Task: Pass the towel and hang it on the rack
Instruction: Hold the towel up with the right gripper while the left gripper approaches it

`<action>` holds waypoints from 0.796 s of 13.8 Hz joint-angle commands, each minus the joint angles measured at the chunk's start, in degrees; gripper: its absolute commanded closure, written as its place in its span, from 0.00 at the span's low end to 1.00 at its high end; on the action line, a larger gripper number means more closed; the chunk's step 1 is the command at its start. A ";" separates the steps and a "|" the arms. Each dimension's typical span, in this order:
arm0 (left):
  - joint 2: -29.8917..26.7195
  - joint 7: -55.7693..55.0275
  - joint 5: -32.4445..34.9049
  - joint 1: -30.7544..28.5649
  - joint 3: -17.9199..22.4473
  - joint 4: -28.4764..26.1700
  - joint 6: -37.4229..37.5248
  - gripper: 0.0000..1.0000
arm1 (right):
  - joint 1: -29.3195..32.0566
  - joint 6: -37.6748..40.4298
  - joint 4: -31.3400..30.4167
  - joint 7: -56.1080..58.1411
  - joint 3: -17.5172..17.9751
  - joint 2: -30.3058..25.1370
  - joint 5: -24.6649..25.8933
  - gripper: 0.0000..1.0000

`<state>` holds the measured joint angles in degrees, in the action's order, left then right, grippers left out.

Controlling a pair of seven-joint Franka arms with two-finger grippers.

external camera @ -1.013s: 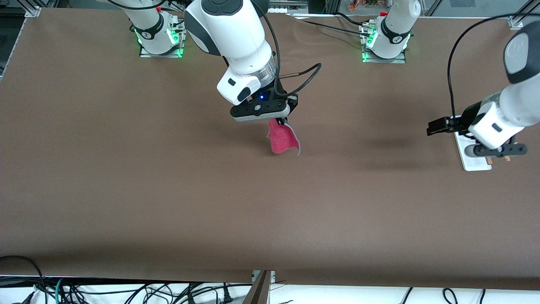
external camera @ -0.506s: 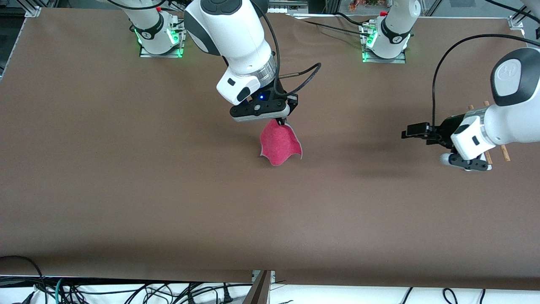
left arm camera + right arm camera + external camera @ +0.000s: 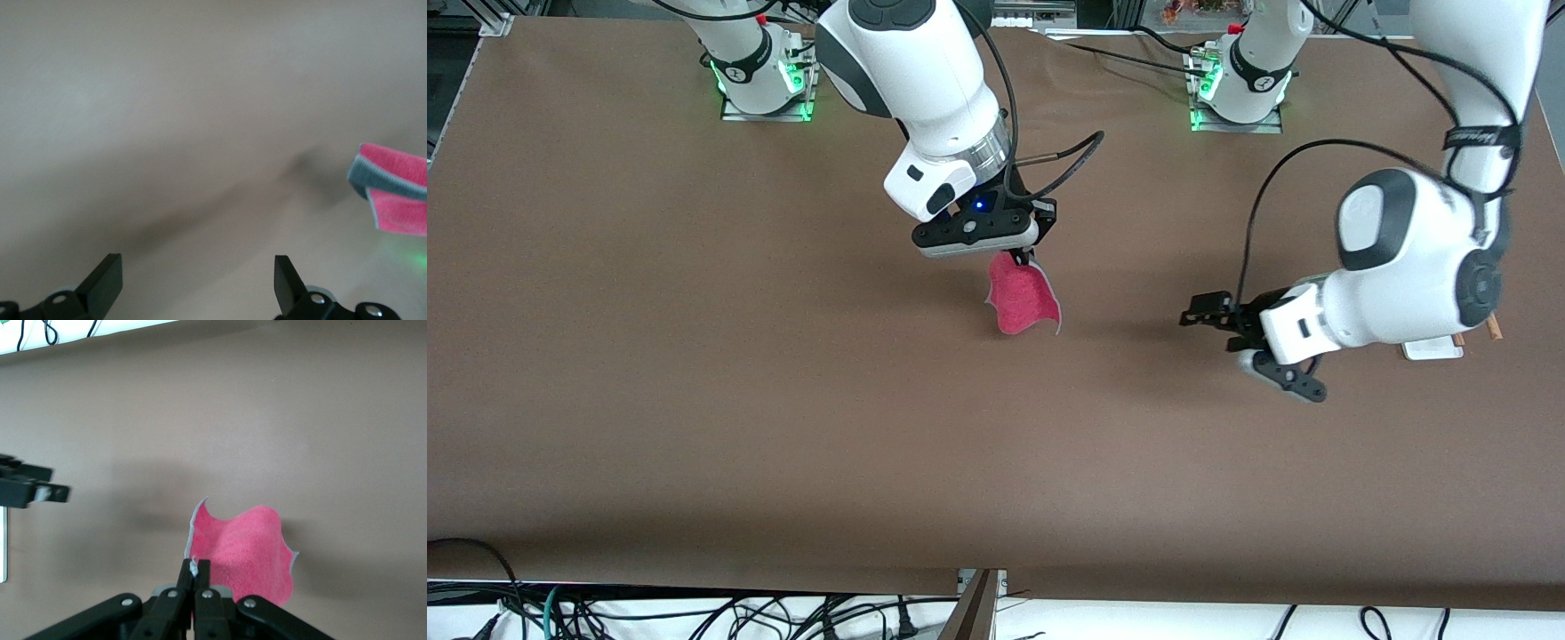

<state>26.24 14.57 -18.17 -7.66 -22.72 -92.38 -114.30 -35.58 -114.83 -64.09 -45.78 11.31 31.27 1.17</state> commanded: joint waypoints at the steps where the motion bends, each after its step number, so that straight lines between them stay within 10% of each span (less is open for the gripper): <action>1: 3.02 5.81 -1.35 3.25 -0.66 1.68 -5.82 0.00 | 0.16 -0.22 1.07 -0.10 0.65 0.55 -0.64 1.00; 11: 2.16 16.78 -0.47 11.97 -0.75 -2.88 -16.83 0.00 | 0.16 -2.59 1.07 0.16 0.64 1.25 -0.55 1.00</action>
<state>31.11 26.30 -18.16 4.94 -23.71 -92.49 -130.87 -35.60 -117.37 -64.09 -45.78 11.39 32.11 1.17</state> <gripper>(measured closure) 0.000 0.982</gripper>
